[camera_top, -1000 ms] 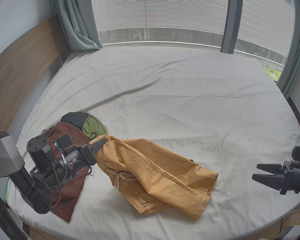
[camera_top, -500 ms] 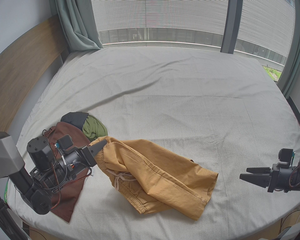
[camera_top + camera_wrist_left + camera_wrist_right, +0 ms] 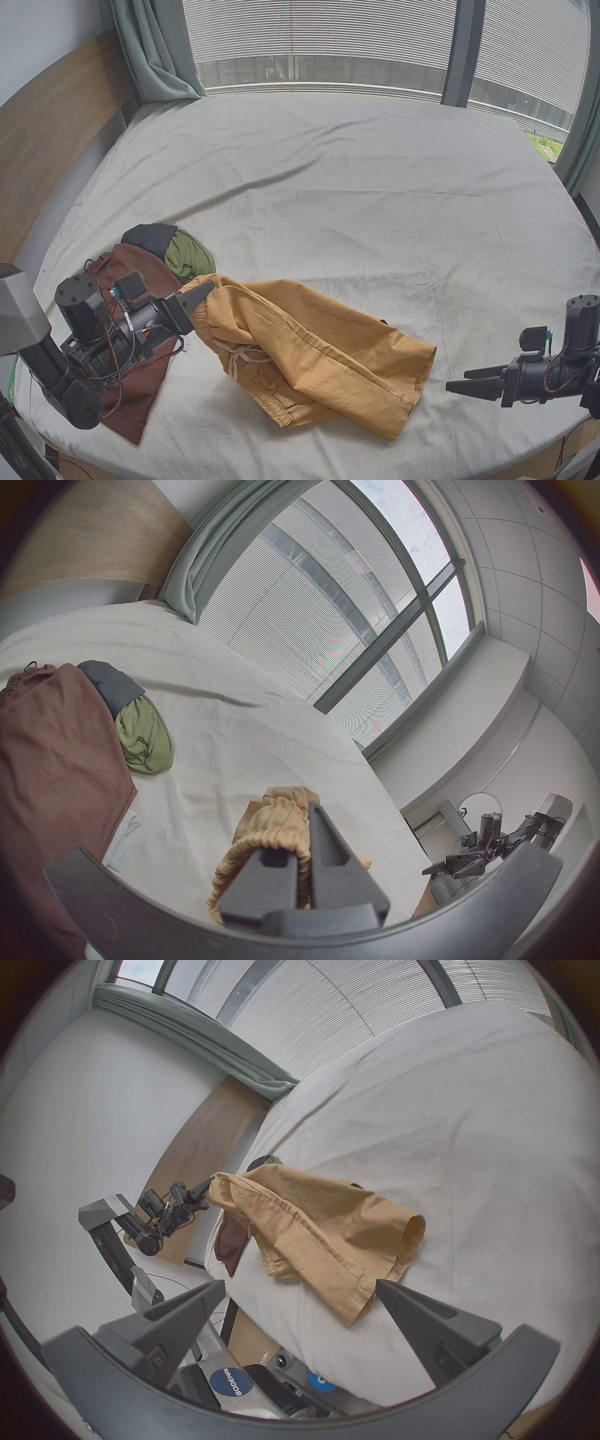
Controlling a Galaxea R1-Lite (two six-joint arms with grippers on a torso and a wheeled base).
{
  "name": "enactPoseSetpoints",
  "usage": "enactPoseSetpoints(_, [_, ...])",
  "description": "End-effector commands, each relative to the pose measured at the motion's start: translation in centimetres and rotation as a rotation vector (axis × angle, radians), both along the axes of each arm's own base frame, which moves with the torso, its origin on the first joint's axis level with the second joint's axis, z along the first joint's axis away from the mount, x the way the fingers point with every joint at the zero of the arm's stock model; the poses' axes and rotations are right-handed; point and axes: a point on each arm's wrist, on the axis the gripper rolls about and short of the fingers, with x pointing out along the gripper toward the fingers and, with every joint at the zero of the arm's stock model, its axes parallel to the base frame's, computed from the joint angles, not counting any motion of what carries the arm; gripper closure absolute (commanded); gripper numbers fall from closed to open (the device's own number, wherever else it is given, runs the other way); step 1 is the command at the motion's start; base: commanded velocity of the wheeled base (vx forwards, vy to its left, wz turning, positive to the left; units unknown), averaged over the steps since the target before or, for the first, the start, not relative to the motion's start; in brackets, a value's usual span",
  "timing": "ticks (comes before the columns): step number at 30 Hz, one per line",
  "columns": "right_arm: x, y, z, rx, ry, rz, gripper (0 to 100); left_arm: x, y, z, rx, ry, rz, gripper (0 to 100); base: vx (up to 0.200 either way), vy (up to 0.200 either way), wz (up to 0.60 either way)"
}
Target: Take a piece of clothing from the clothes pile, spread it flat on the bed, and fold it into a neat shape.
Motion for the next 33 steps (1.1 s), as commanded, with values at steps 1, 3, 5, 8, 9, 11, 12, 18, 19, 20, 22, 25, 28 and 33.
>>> enactPoseSetpoints(1, [0.1, 0.4, -1.6, -0.015, 0.077, 0.023, 0, 0.1, 0.0, -0.3, 0.003, 0.009, 0.000, 100, 0.000, 0.000, 0.00])
enactPoseSetpoints(3, [0.0, 0.6, -1.9, -0.014, 0.075, 0.030, 0, 0.1, 0.0, -0.3, 0.003, 0.009, 0.000, 100, 0.000, 0.000, 0.00])
enactPoseSetpoints(5, [0.1, 0.7, -2.2, -0.010, 0.090, 0.032, 0, 0.1, 0.0, -0.3, 0.001, 0.009, 0.000, 100, 0.000, 0.000, 0.00])
enactPoseSetpoints(8, [0.4, 0.9, -2.6, -0.005, 0.109, 0.028, 0, 0.1, 0.0, -0.3, 0.002, 0.010, 0.000, 100, 0.000, 0.000, 0.00])
enactPoseSetpoints(9, [0.4, 0.9, -2.6, -0.005, 0.109, 0.028, 0, 0.1, 0.0, -0.3, 0.002, 0.010, 0.000, 100, 0.000, 0.000, 0.00])
enactPoseSetpoints(11, [0.9, 1.0, -3.2, -0.002, 0.128, 0.023, 0, 0.1, 0.0, -0.3, 0.001, 0.009, 0.000, 100, 0.000, 0.000, 0.00])
enactPoseSetpoints(12, [1.0, 1.0, -3.4, -0.002, 0.136, 0.023, 0, 0.1, 0.0, -0.3, 0.001, 0.009, 0.000, 100, 0.000, 0.000, 0.00])
enactPoseSetpoints(18, [1.0, 1.9, -5.1, -0.009, 0.168, 0.063, 0, 0.2, 0.0, -0.3, 0.002, 0.012, 0.000, 100, 0.000, 0.000, 0.00])
enactPoseSetpoints(19, [1.0, 2.0, -5.2, -0.009, 0.168, 0.068, 0, 0.2, -0.1, -0.4, 0.002, 0.012, 0.000, 100, 0.000, 0.000, 0.00])
enactPoseSetpoints(20, [1.1, 2.1, -5.6, -0.011, 0.171, 0.075, 0, 0.3, -0.1, -0.5, 0.005, 0.017, 0.000, 100, 0.000, 0.000, 0.00])
enactPoseSetpoints(22, [1.0, 2.3, -6.3, -0.013, 0.175, 0.086, 0, 0.3, 0.0, -0.6, 0.006, 0.018, 0.002, 100, 0.000, 0.000, 0.00])
enactPoseSetpoints(25, [1.2, 2.5, -7.2, -0.014, 0.173, 0.089, 0, 0.3, 0.0, -0.6, 0.006, 0.018, 0.002, 100, 0.000, 0.000, 0.00])
enactPoseSetpoints(28, [1.6, 2.6, -8.4, -0.012, 0.199, 0.079, 0, 0.3, 0.0, -0.5, 0.005, 0.017, 0.003, 100, 0.000, 0.000, 0.00])
enactPoseSetpoints(33, [2.0, 2.7, -9.4, -0.005, 0.228, 0.066, 0, 0.3, 0.0, -0.6, 0.006, 0.018, 0.003, 100, 0.000, 0.000, 0.00])
